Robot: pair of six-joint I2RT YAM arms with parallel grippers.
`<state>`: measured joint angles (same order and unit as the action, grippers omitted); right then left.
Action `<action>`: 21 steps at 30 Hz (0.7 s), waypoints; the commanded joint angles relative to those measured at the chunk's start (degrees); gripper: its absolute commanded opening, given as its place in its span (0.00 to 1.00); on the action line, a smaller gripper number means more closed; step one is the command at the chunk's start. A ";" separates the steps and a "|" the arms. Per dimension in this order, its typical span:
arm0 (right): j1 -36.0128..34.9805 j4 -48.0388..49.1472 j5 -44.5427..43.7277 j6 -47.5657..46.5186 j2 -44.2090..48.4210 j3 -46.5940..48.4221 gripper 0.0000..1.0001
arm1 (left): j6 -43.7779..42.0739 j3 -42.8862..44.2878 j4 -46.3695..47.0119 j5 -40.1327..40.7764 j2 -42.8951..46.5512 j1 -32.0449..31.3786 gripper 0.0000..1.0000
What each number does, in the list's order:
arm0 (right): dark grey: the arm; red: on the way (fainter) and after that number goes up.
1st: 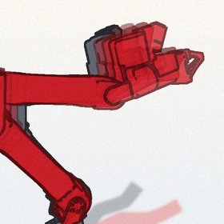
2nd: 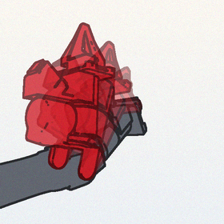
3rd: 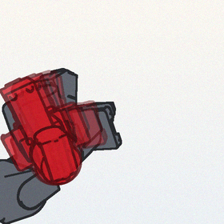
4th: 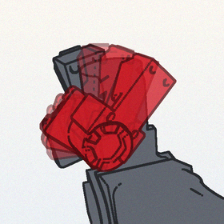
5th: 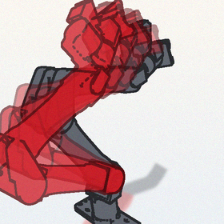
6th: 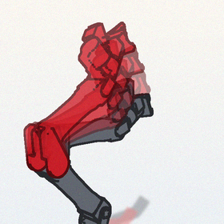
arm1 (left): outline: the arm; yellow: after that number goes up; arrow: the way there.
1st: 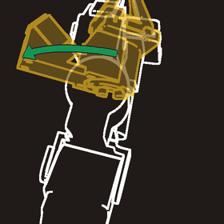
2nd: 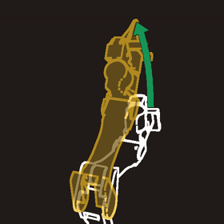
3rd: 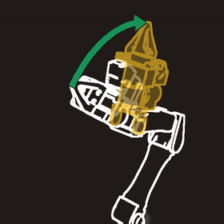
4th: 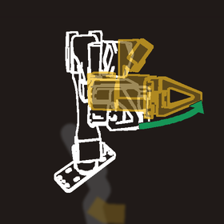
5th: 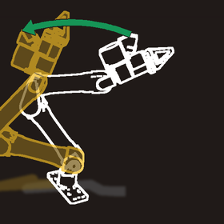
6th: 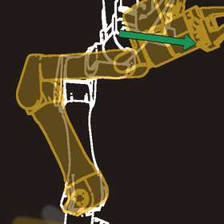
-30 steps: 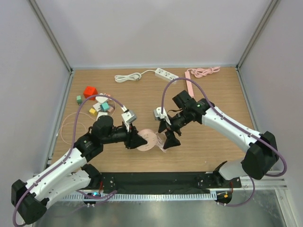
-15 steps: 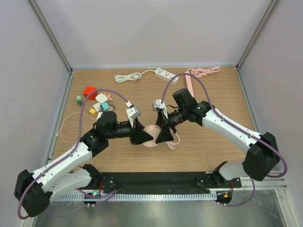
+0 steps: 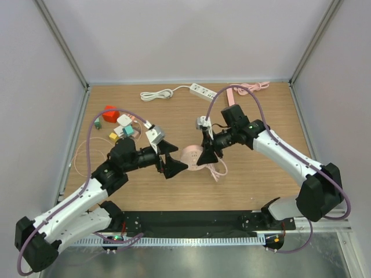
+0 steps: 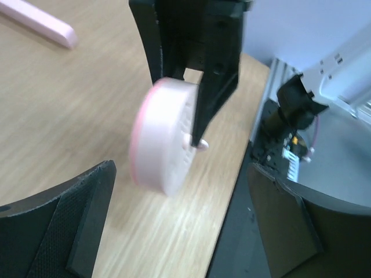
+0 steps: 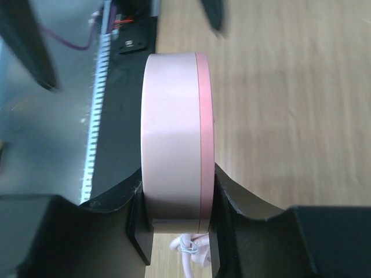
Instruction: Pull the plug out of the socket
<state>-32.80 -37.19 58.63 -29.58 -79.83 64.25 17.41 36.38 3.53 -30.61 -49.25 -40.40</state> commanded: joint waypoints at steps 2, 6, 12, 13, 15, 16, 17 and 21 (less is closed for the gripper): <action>8.69 7.46 -4.56 9.23 5.55 -1.05 0.01 | -5.27 3.17 -0.53 10.47 7.14 0.15 1.00; 17.40 23.52 -18.61 24.87 8.72 -8.33 0.01 | -10.54 3.43 -9.48 18.47 12.16 0.24 1.00; 28.48 30.16 -36.13 41.60 1.38 -7.58 0.01 | -12.40 3.78 -17.76 22.97 16.55 0.24 1.00; 28.92 30.07 -35.44 42.49 -0.39 -6.43 0.01 | -13.01 3.96 -18.64 22.96 17.26 0.24 1.00; 28.93 30.25 -32.80 44.17 -4.44 -2.48 0.01 | -13.54 3.87 -20.75 23.23 18.14 0.24 1.00; 28.84 30.25 -31.57 46.09 -8.89 -0.98 0.01 | -13.98 3.79 -21.37 23.58 18.49 0.24 1.00; 28.93 30.16 -30.17 47.06 -11.20 0.86 0.01 | -14.07 3.52 -22.33 24.28 19.36 0.24 1.00; 27.79 27.26 -26.30 50.15 -23.15 13.07 0.01 | -14.33 2.38 -23.57 25.95 21.21 0.24 1.00</action>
<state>-3.88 -12.53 28.34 14.74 -99.31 68.95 4.78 38.13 -18.31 -7.18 -29.52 -40.36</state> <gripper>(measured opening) 0.404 0.996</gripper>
